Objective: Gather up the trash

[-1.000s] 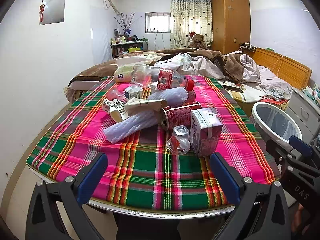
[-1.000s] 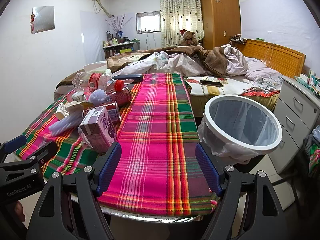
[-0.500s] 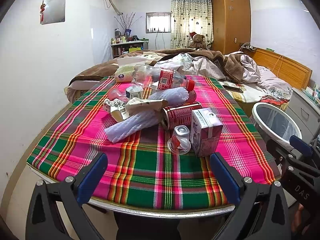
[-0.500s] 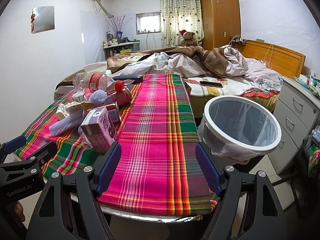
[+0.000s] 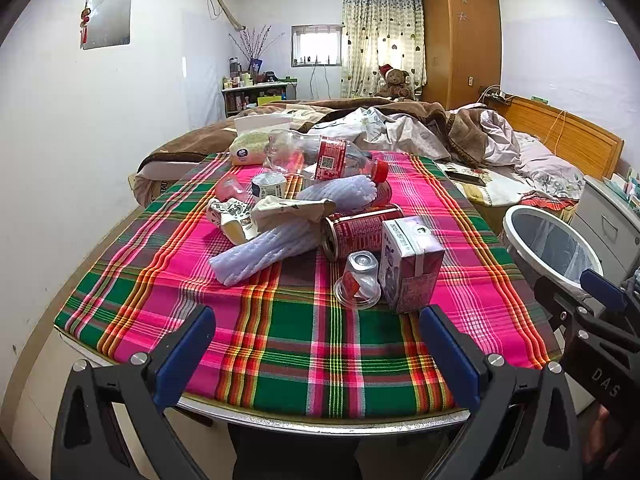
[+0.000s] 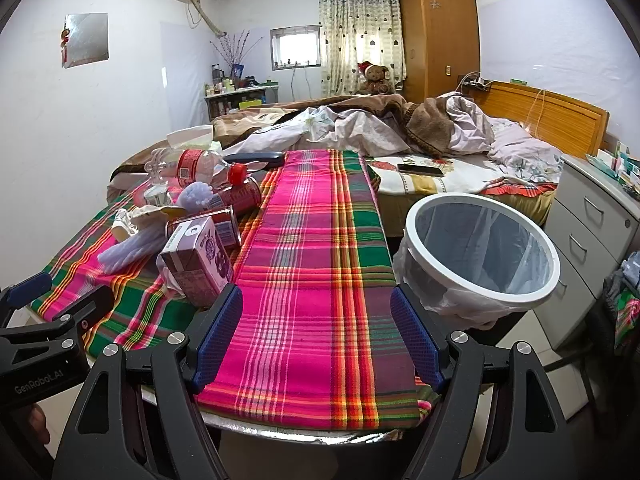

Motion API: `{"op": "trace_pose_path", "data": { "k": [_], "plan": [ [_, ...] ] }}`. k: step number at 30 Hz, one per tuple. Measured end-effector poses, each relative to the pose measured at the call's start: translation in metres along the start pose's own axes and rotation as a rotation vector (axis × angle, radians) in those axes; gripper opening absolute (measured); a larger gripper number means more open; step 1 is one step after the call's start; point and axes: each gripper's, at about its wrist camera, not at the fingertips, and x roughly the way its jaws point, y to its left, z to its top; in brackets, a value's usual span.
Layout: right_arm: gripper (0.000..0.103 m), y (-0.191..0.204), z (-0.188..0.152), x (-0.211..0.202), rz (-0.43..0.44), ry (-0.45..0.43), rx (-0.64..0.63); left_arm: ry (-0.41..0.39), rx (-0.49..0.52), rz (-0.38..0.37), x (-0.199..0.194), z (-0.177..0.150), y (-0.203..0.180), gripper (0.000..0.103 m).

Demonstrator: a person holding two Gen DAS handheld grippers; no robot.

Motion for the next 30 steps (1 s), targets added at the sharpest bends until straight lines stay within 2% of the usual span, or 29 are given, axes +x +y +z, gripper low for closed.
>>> {"op": "trace_pose_path", "data": {
  "k": [30],
  "plan": [
    [0.078,0.0022,-0.0006,0.0014,-0.003,0.0,-0.006,0.003,-0.009,0.001,0.0026,0.0,0.0026,0.103]
  ]
}}
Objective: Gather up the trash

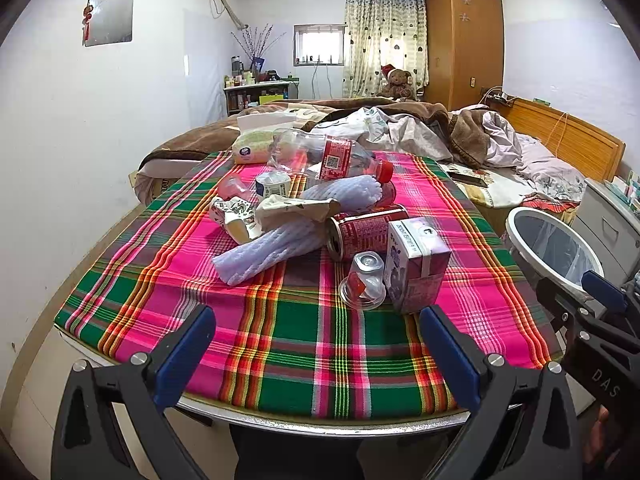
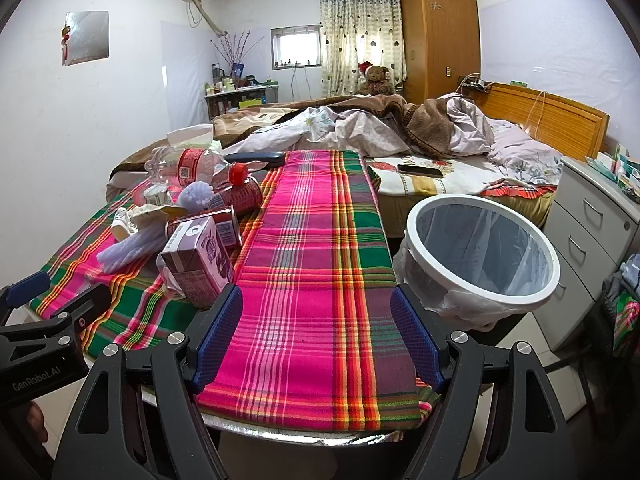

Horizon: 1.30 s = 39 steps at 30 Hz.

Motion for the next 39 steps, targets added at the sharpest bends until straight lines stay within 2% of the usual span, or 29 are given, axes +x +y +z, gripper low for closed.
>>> {"op": "trace_pose_path", "data": {
  "k": [7,10,14,19,22,29,33,39],
  "plan": [
    [0.078,0.0,0.0,0.003,0.007,-0.003,-0.002,0.01,-0.001,-0.001,0.008,0.001,0.005,0.103],
    [0.078,0.002,0.0,0.007,0.05,-0.014,-0.003,0.021,-0.009,-0.006,0.015,0.003,0.014,0.103],
    [0.078,0.013,-0.003,0.017,0.112,-0.002,-0.028,0.046,-0.011,0.055,0.029,0.005,0.033,0.103],
    [0.078,0.028,0.001,0.029,0.2,0.017,-0.034,0.068,-0.061,0.04,0.043,0.007,0.061,0.103],
    [0.078,0.037,0.001,0.038,0.226,0.027,-0.035,0.078,-0.063,0.069,0.052,0.01,0.075,0.103],
    [0.078,0.056,0.007,0.053,0.243,0.058,-0.047,0.099,-0.067,-0.004,0.075,0.024,0.099,0.103],
    [0.078,0.064,0.01,0.061,0.226,0.064,-0.059,0.132,-0.003,-0.046,0.092,0.033,0.096,0.1],
    [0.078,0.066,0.012,0.067,0.217,0.077,-0.053,0.174,0.095,-0.109,0.113,0.041,0.083,0.091]
  ]
}}
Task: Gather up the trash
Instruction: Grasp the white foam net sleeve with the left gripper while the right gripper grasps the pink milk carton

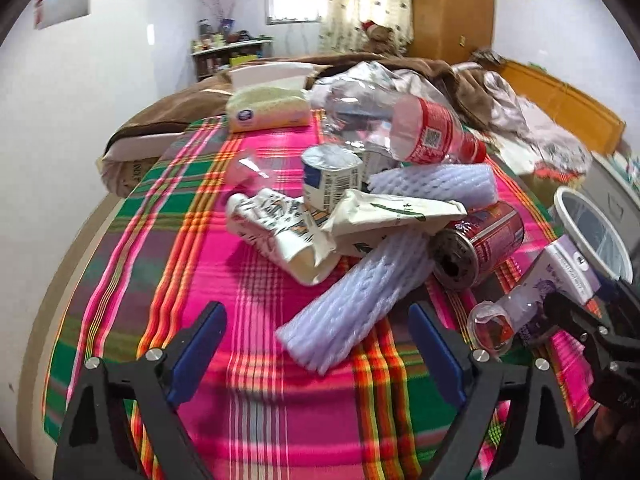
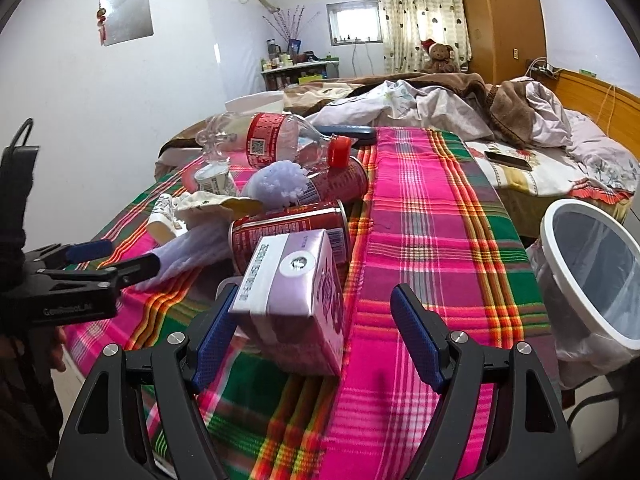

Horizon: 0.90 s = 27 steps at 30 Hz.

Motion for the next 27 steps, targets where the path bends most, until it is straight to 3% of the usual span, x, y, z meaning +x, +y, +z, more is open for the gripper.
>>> {"op": "trace_pose_path", "data": {
  "k": [4,11,20,27],
  "plan": [
    [0.075,-0.002,0.001,0.004,-0.008,0.014,0.003,0.055,0.015,-0.054,0.017,0.006,-0.001,0.078],
    [0.041,-0.003,0.004,0.008,-0.032,0.025,-0.001,0.101,0.074,-0.103,0.03,0.004,-0.016,0.06],
    [0.039,-0.009,0.007,0.009,-0.037,0.027,-0.002,0.092,0.044,-0.104,0.029,0.008,-0.019,0.042],
    [0.038,-0.015,0.008,0.005,-0.03,0.015,0.011,0.075,-0.011,-0.119,0.019,0.006,-0.016,0.036]
  ]
}}
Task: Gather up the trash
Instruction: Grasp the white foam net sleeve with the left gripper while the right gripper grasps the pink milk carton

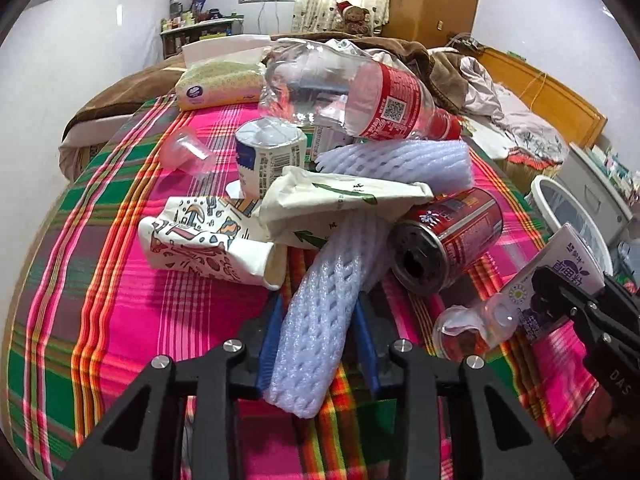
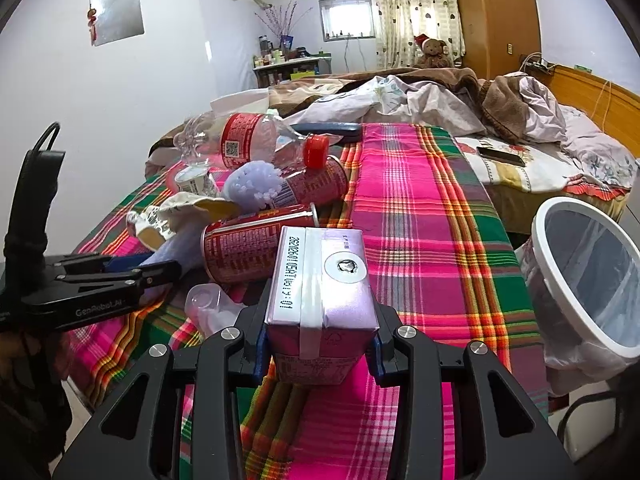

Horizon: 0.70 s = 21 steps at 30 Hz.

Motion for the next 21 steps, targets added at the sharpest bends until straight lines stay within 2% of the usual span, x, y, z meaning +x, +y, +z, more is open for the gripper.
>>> {"op": "trace_pose_path", "data": {
  "k": [2,12,21],
  "plan": [
    [0.038,-0.001,0.0,-0.001,0.0,-0.003,0.003,-0.009,-0.019,-0.004,-0.004,-0.002,0.002,0.031],
    [0.038,-0.008,0.003,-0.013,0.01,-0.039,0.016,-0.041,-0.073,-0.026,-0.025,-0.01,-0.004,0.031],
    [0.038,-0.027,0.014,-0.032,-0.006,-0.103,0.038,-0.122,-0.049,-0.05,-0.054,0.005,-0.03,0.031]
  ]
}}
